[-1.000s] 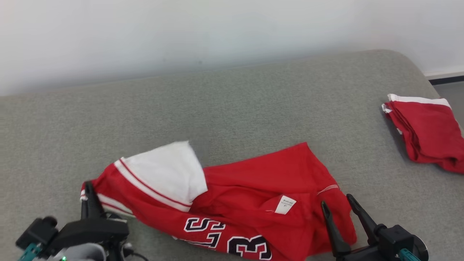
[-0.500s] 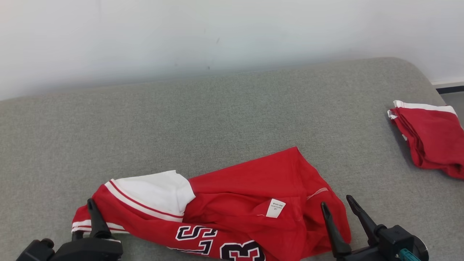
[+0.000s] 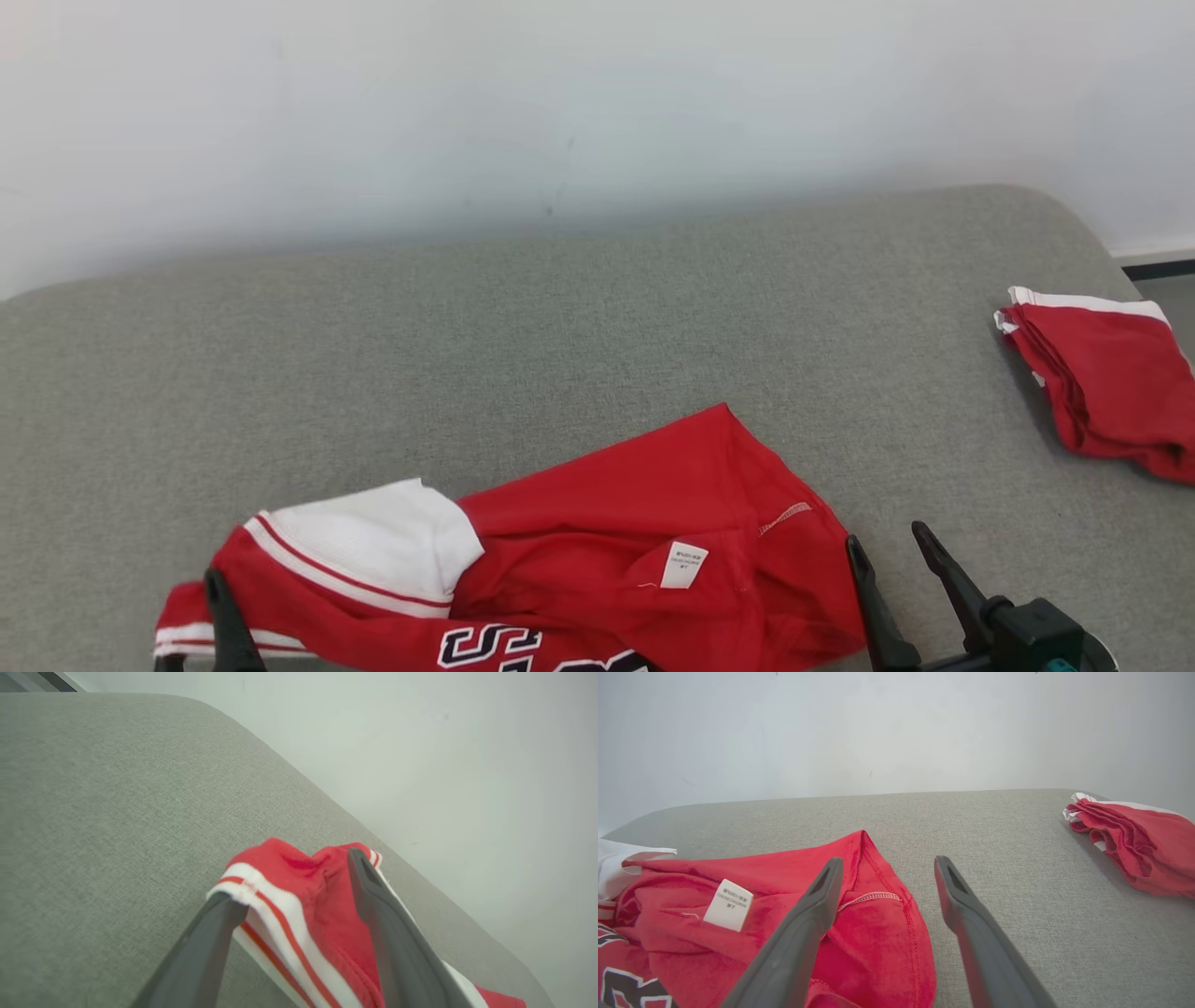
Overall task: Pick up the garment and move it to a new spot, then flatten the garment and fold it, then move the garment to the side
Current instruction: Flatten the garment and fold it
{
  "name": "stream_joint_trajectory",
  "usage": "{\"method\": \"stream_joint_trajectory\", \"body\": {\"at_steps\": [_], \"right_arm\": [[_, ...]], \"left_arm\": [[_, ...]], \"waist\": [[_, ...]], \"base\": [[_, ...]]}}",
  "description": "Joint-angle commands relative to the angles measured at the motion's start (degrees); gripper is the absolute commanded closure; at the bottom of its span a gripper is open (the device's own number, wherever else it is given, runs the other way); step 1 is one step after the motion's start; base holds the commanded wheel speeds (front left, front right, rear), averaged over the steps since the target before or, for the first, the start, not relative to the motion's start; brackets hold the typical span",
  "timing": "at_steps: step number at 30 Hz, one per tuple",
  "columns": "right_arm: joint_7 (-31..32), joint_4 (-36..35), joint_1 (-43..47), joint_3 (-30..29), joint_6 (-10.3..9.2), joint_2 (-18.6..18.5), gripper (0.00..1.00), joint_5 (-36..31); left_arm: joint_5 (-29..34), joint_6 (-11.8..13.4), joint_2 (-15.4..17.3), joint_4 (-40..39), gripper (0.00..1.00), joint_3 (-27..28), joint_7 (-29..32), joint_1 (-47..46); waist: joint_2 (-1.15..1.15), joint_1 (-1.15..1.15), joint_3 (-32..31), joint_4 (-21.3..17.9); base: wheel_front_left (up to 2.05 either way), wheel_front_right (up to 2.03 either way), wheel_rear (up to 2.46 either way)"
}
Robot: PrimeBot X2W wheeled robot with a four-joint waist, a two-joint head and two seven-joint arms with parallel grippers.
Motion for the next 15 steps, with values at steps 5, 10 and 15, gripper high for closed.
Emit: {"method": "stream_joint_trajectory", "body": {"at_steps": [5,10,15], "right_arm": [[-0.2,-0.1,0.9,-0.2,-0.16,0.7,0.0,-0.3],[-0.2,0.2,1.1,-0.1,-0.16,1.0,0.0,-0.2],[-0.2,0.2,1.3,-0.1,-0.16,1.3,0.0,-0.3]], "left_arm": [[-1.2,0.8,0.0,-1.2,0.0,-1.9,-0.2,3.0],[-2.7,0.8,0.0,-1.4,0.0,-4.5,-0.2,4.5],[-3.5,0.0,0.1,-0.3,0.0,-9.4,-0.2,5.8]], "waist": [[0.0,0.0,-1.3,1.2],[0.0,0.0,-1.7,1.5],[0.0,0.0,-1.8,1.8]], "base": [[0.0,0.0,0.0],[0.0,0.0,0.0],[0.0,0.0,0.0]]}}
